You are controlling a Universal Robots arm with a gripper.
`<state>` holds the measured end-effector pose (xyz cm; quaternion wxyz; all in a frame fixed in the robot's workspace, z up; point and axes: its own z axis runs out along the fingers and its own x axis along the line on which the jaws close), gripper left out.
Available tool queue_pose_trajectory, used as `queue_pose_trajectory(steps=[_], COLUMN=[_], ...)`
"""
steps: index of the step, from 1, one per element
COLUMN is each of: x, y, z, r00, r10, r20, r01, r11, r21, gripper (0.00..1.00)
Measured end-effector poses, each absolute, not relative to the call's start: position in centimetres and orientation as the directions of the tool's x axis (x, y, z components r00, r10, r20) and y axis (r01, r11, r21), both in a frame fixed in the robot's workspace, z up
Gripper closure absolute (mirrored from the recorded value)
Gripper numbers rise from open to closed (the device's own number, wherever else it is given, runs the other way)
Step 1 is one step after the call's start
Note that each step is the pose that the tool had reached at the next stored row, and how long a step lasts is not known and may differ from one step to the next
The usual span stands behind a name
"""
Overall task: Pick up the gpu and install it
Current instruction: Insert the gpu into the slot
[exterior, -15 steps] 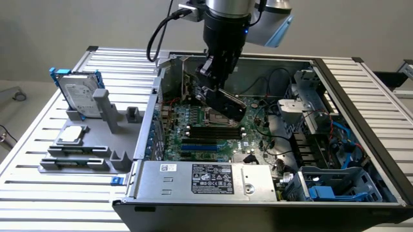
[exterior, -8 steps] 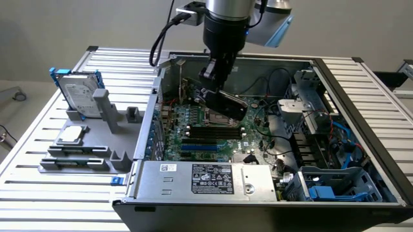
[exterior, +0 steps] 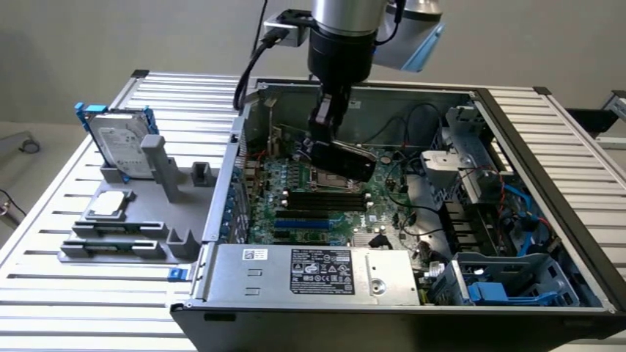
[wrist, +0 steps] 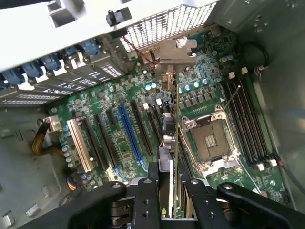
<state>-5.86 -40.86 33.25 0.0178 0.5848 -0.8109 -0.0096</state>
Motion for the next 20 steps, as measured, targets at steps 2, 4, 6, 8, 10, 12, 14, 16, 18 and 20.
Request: queue_pose_trajectory(steps=[2, 4, 6, 8, 10, 12, 14, 16, 18, 20], x=[-5.9, -5.9, -5.9, -5.9, -5.9, -5.9, -5.9, -5.9, -5.9, -5.9], y=[-40.9, -40.9, -40.9, -40.9, -40.9, -41.2, -41.5, -41.9, -42.2, -42.3], z=[33.1, 32.9, 32.6, 32.4, 32.2, 32.0, 31.8, 31.6, 31.3, 31.0], r00=[-0.284, -0.254, -0.224, -0.194, -0.169, -0.152, -0.143, -0.135, -0.123, -0.104], r10=[-0.959, -0.967, -0.974, -0.981, -0.985, -0.988, -0.990, -0.991, -0.992, -0.995], r20=[0.018, 0.018, 0.018, 0.018, 0.018, 0.017, 0.015, 0.013, 0.011, 0.011], r01=[-0.958, -0.966, -0.974, -0.980, -0.985, -0.987, -0.989, -0.990, -0.992, -0.994], r11=[0.285, 0.254, 0.225, 0.195, 0.170, 0.153, 0.144, 0.135, 0.123, 0.104], r21=[0.036, 0.037, 0.037, 0.038, 0.039, 0.040, 0.040, 0.041, 0.042, 0.044], gripper=[0.74, 0.74, 0.74, 0.74, 0.74, 0.74, 0.74, 0.74, 0.74, 0.74])
